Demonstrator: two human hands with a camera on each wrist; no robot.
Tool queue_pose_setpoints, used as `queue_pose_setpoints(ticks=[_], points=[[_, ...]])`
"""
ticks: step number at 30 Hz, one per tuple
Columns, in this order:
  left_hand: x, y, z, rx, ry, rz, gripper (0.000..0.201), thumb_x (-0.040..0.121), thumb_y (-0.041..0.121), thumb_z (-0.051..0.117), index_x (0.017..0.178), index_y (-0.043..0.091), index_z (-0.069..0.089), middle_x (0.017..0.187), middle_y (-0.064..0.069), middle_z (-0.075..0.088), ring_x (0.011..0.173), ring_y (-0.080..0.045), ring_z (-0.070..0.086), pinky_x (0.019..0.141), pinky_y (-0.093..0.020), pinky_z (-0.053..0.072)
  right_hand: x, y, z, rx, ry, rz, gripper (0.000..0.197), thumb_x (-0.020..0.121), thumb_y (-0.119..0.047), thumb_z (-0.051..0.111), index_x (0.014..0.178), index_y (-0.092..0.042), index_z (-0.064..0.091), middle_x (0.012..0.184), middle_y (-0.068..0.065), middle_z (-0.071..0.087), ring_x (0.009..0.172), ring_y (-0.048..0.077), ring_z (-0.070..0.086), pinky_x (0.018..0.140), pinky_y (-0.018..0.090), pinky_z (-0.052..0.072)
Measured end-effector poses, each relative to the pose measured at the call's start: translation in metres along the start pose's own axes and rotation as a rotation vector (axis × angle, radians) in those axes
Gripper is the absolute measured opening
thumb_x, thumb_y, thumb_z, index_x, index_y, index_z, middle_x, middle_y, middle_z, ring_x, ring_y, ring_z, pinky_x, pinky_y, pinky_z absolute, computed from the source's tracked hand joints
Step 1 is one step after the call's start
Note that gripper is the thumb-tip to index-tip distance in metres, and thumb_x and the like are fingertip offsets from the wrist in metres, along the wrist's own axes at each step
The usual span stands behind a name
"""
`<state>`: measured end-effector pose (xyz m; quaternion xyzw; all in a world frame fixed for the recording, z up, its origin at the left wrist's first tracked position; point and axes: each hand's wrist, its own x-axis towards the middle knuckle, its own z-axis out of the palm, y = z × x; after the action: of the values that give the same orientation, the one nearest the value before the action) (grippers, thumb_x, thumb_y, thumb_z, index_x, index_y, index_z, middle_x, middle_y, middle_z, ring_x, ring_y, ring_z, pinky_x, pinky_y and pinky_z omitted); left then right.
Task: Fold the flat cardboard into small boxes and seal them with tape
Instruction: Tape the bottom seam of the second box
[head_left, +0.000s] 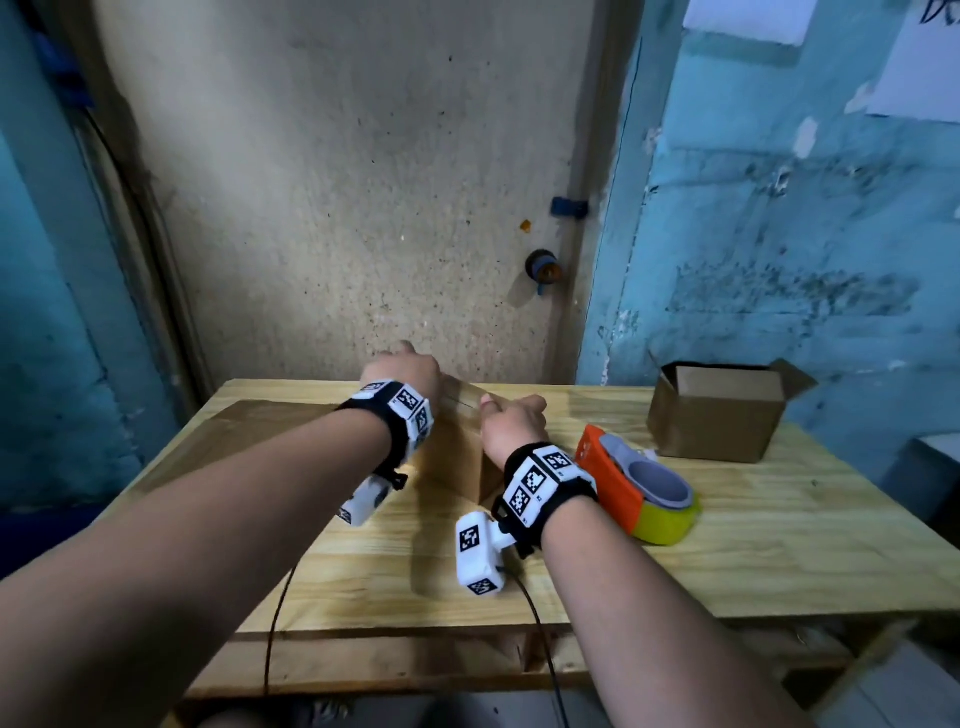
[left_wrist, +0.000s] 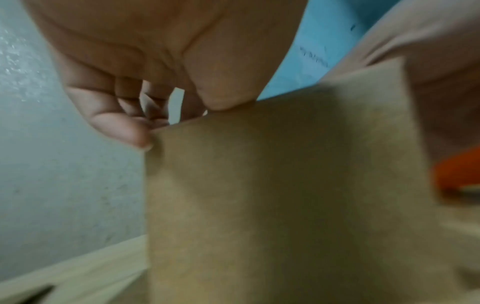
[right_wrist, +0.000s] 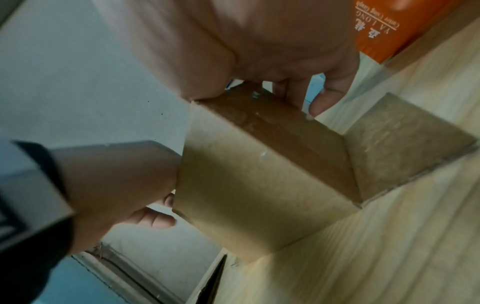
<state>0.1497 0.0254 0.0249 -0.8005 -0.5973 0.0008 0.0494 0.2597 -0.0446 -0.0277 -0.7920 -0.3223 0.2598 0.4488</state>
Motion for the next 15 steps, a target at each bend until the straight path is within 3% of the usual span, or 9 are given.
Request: queue_pose_setpoints(ticks=[2, 5, 8, 11, 15], points=[[-0.009, 0.007, 0.003, -0.020, -0.017, 0.030, 0.042, 0.100, 0.024, 0.046, 0.140, 0.015, 0.054, 0.152, -0.014, 0.035, 0.139, -0.041, 0.035, 0.103, -0.052, 0.045, -0.001, 0.000, -0.001, -0.009, 0.004, -0.004, 0.053, 0.102, -0.049, 0.056, 0.130, -0.008, 0.036, 0.144, 0.020, 0.053, 0.130, 0.042, 0.054, 0.108, 0.047, 0.047], [-0.013, 0.012, 0.019, -0.138, -0.054, 0.061, 0.060, 0.103, 0.048, 0.028, 0.139, 0.009, 0.054, 0.156, -0.021, 0.030, 0.145, -0.044, 0.019, 0.115, -0.059, 0.028, -0.003, -0.004, -0.002, -0.057, 0.012, -0.017, 0.053, 0.103, -0.049, 0.054, 0.132, -0.008, 0.036, 0.145, 0.020, 0.052, 0.132, 0.043, 0.053, 0.110, 0.049, 0.045], [-0.017, 0.011, 0.024, -0.234, -0.014, -0.008, 0.080, 0.098, 0.069, 0.022, 0.143, 0.010, 0.051, 0.157, -0.019, 0.025, 0.144, -0.039, 0.018, 0.114, -0.057, 0.027, -0.006, -0.011, -0.005, -0.083, -0.008, -0.052, 0.053, 0.107, -0.049, 0.045, 0.141, -0.008, 0.038, 0.146, 0.020, 0.052, 0.135, 0.041, 0.052, 0.110, 0.048, 0.044], [-0.021, 0.015, 0.024, -0.171, 0.043, -0.095, 0.099, 0.091, 0.081, 0.012, 0.149, 0.008, 0.044, 0.153, -0.018, 0.031, 0.140, -0.036, 0.026, 0.108, -0.053, 0.030, -0.011, -0.018, -0.015, -0.133, -0.020, -0.029, 0.053, 0.109, -0.049, 0.037, 0.145, -0.011, 0.041, 0.149, 0.019, 0.050, 0.138, 0.040, 0.049, 0.111, 0.047, 0.041], [-0.022, 0.022, 0.023, -0.116, 0.054, -0.185, 0.139, 0.061, 0.102, -0.001, 0.151, 0.004, 0.039, 0.146, -0.018, 0.036, 0.132, -0.037, 0.033, 0.104, -0.045, 0.030, -0.014, -0.014, -0.045, -0.422, -0.002, -0.025, 0.051, 0.106, -0.035, 0.042, 0.154, -0.016, 0.038, 0.160, 0.020, 0.031, 0.149, 0.040, 0.028, 0.122, 0.053, 0.026]])
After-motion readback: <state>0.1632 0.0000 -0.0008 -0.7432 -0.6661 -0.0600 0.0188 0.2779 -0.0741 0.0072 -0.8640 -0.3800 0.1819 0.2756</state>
